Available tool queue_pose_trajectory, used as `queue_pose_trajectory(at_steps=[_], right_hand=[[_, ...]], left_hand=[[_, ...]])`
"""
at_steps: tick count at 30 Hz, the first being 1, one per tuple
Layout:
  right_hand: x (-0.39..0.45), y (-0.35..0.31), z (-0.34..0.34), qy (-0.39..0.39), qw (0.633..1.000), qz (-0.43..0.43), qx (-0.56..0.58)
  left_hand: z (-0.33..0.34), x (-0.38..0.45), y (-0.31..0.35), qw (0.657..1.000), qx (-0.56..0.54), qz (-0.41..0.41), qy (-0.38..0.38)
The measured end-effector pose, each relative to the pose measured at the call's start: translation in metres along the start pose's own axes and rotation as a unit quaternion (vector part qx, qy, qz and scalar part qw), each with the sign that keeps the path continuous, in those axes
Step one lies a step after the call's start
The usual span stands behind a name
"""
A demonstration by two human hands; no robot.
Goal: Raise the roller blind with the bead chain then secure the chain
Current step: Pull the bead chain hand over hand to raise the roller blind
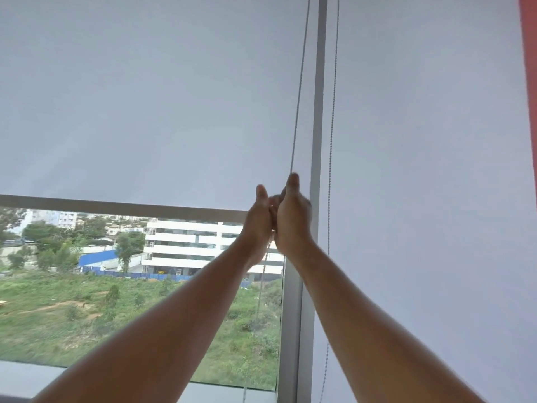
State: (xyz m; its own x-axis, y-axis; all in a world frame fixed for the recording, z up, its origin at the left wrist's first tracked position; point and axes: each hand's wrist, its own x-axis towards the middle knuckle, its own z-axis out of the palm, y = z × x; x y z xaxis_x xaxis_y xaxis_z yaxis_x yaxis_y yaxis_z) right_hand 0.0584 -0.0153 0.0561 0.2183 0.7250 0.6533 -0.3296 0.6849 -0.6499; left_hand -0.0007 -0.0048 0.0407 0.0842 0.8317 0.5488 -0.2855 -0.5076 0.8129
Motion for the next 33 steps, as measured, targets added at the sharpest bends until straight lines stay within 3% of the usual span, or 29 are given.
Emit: queue_pose_trajectory(at_steps=[5,12,17,20,27,33], right_hand=[[-0.034,0.047,-0.022,-0.047,0.998,0.032,-0.003],[-0.063,0.091,-0.042,-0.086,0.992,0.089,-0.015],[-0.047,0.091,-0.047,-0.143,0.983,0.11,-0.023],[-0.031,0.093,-0.048,-0.162,0.975,0.152,-0.009],[0.015,0.063,-0.042,-0.128,0.975,0.184,0.008],[0.054,0.003,-0.016,-0.133,0.979,0.151,0.035]], left_hand=[[0.012,0.014,0.046,0.998,0.053,0.025,-0.028],[0.023,0.026,0.053,0.997,0.066,-0.05,-0.009],[0.024,0.031,0.04,0.996,-0.008,0.023,0.091],[0.025,0.031,0.034,0.99,-0.023,0.08,0.109],[0.021,0.025,0.02,0.977,0.023,0.179,0.117],[0.005,-0.004,-0.054,0.987,-0.001,0.136,0.08]])
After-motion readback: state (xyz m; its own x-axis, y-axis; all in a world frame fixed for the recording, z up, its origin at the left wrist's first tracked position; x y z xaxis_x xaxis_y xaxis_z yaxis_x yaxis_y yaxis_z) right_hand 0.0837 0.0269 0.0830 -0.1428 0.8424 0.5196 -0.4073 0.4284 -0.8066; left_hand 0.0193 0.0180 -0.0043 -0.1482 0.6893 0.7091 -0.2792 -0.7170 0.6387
